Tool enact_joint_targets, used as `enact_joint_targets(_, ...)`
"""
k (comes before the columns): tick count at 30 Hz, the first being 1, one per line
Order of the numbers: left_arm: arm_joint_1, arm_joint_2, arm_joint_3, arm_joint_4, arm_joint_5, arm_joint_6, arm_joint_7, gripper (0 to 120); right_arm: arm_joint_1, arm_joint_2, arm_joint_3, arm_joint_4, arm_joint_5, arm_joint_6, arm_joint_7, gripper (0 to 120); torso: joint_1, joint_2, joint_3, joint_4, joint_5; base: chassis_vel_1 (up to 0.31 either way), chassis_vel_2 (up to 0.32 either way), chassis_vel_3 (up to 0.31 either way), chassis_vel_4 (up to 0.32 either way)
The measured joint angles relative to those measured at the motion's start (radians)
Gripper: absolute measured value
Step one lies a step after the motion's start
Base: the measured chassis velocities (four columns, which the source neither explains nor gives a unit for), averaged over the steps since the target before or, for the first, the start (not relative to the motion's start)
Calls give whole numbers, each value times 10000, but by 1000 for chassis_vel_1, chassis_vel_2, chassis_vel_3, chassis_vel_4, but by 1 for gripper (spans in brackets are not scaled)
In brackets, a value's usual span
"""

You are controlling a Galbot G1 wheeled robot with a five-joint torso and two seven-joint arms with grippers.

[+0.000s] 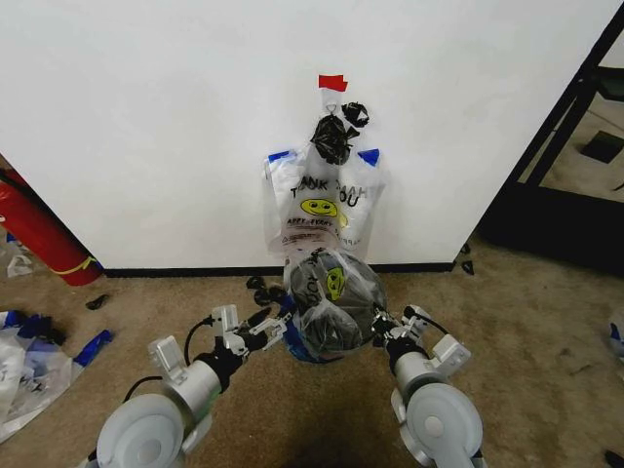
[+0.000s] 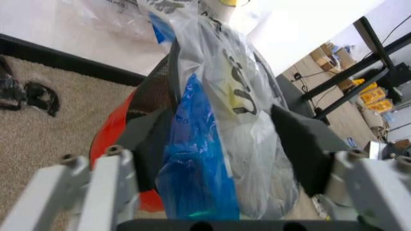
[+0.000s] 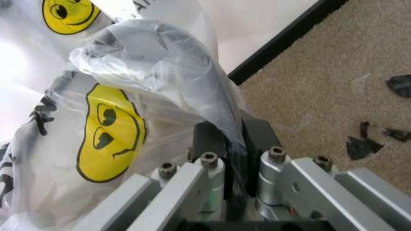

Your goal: Pick up the garbage bag from the wall and place it over the trash bin.

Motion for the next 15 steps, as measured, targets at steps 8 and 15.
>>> enact_joint_targets(8,-139,-52,170,345,465,0,-71,28,-8,-5,-12,105,0,-18,0,1,0,0,0,1,0,0,0,0,0)
enact_joint_targets(15,-174,-71,188,426,517,-7,-128,4,-14,27,-11,113,-26,-26,1,1,0,0,0,1,0,0,0,0,0)
